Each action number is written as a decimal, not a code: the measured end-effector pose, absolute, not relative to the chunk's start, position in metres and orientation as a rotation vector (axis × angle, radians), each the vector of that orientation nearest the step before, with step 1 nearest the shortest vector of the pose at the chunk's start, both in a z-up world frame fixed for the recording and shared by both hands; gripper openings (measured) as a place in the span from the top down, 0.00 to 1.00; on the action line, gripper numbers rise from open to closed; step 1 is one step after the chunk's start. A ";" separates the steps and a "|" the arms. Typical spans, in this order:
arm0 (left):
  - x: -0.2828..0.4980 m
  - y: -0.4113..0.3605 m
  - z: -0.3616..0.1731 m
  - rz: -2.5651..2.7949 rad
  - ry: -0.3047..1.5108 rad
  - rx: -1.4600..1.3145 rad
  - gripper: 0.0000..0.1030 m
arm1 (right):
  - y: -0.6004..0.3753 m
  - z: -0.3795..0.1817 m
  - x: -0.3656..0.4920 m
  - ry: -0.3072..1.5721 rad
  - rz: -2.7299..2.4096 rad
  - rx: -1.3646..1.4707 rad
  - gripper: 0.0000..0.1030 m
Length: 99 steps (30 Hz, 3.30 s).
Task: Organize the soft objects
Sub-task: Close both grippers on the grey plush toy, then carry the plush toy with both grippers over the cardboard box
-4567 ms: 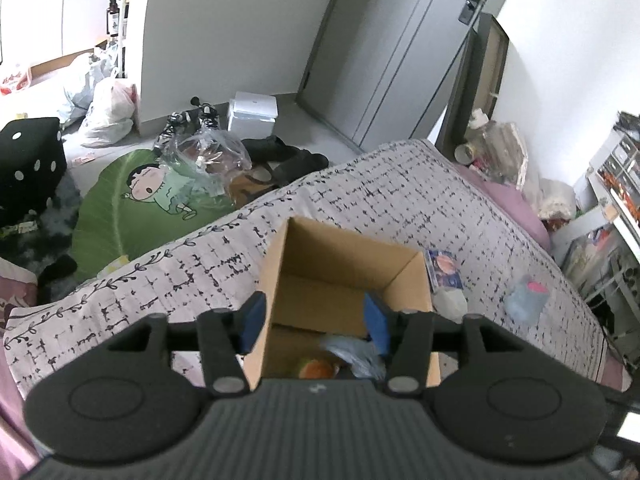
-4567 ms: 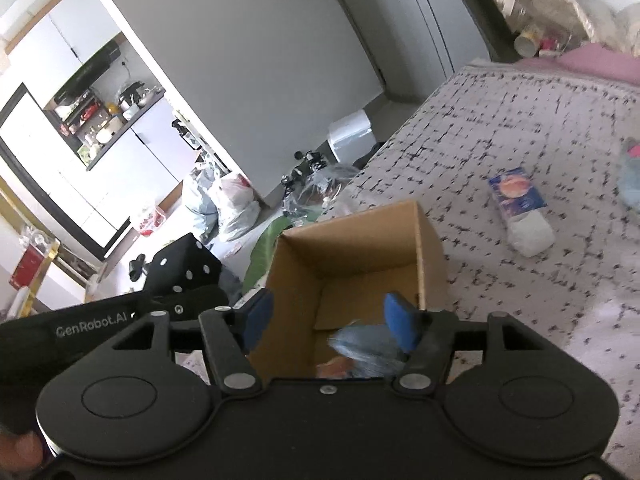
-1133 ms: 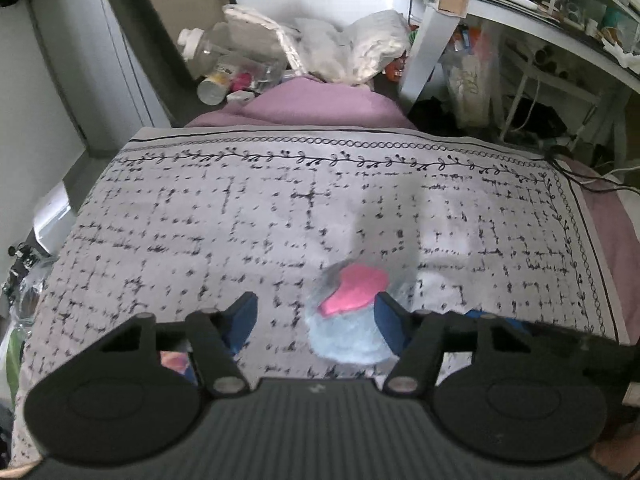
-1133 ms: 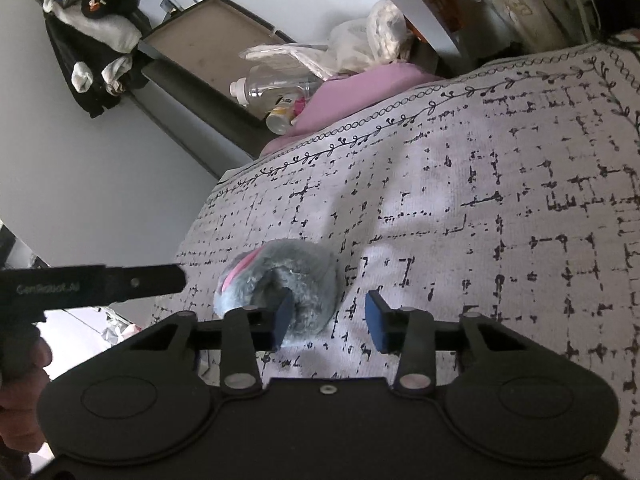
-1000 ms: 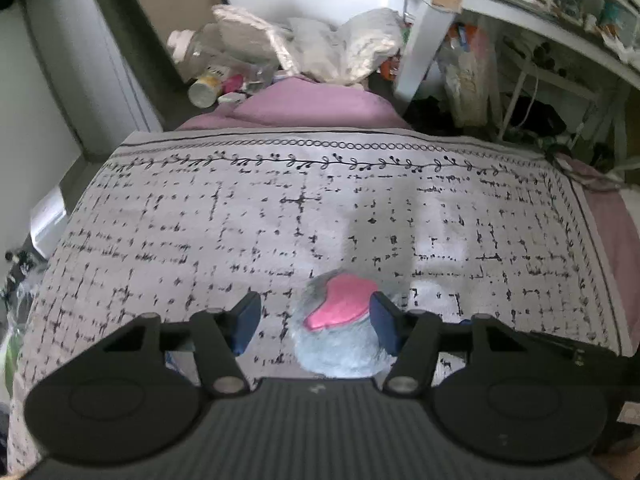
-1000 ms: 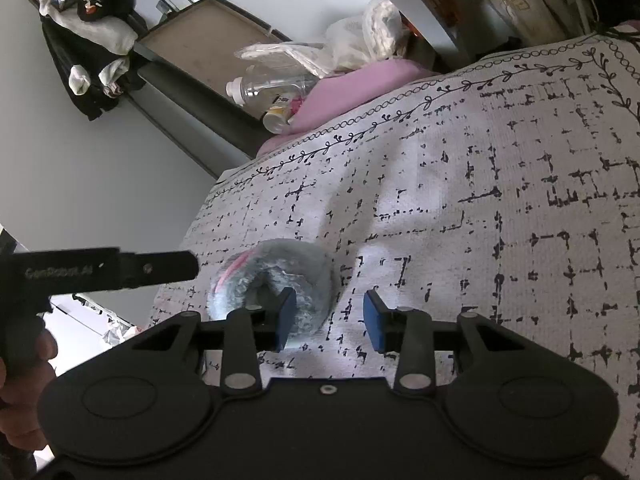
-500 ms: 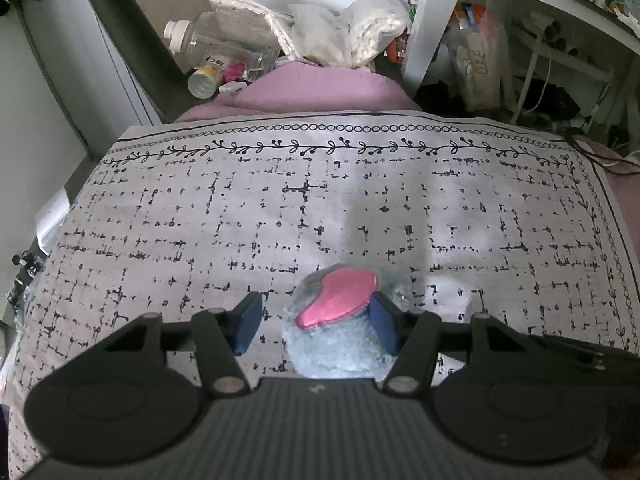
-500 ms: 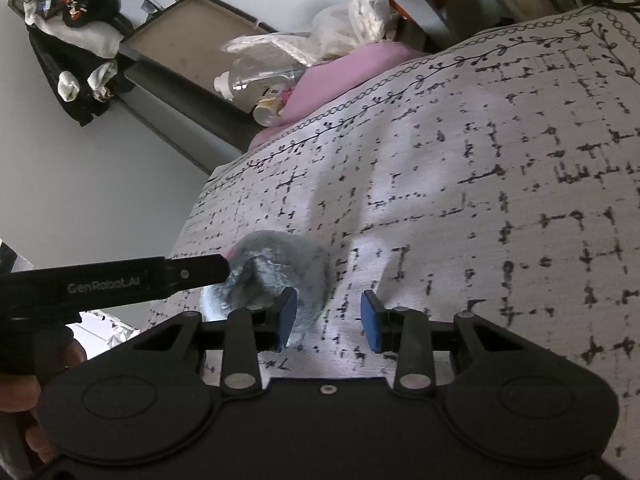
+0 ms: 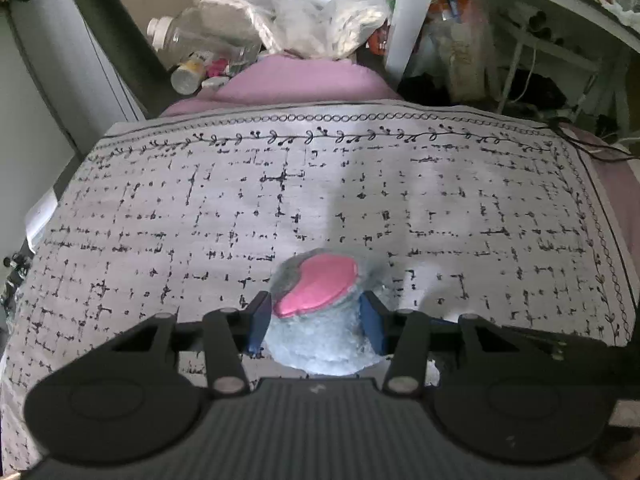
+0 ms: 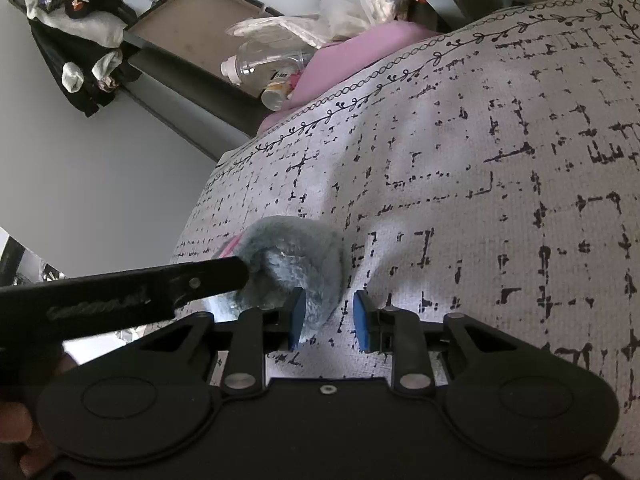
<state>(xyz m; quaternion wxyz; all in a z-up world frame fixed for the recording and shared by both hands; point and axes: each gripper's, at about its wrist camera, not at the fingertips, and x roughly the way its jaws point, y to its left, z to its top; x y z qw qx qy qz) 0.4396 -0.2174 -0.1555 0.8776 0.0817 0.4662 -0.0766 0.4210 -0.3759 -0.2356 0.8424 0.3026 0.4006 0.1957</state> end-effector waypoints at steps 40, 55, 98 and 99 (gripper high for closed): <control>0.354 -0.118 -0.124 -0.109 0.982 -0.228 0.84 | -0.346 -0.189 0.367 0.852 0.669 0.803 0.55; 0.291 -0.094 -0.075 -0.123 0.908 -0.271 0.84 | -0.318 -0.141 0.316 0.788 0.663 0.710 0.77; 0.185 0.066 -0.040 0.064 0.730 -0.455 0.83 | -0.146 -0.071 0.257 0.753 0.791 0.416 0.78; 0.185 0.070 -0.043 0.071 0.737 -0.466 0.83 | -0.141 -0.073 0.256 0.764 0.793 0.406 0.78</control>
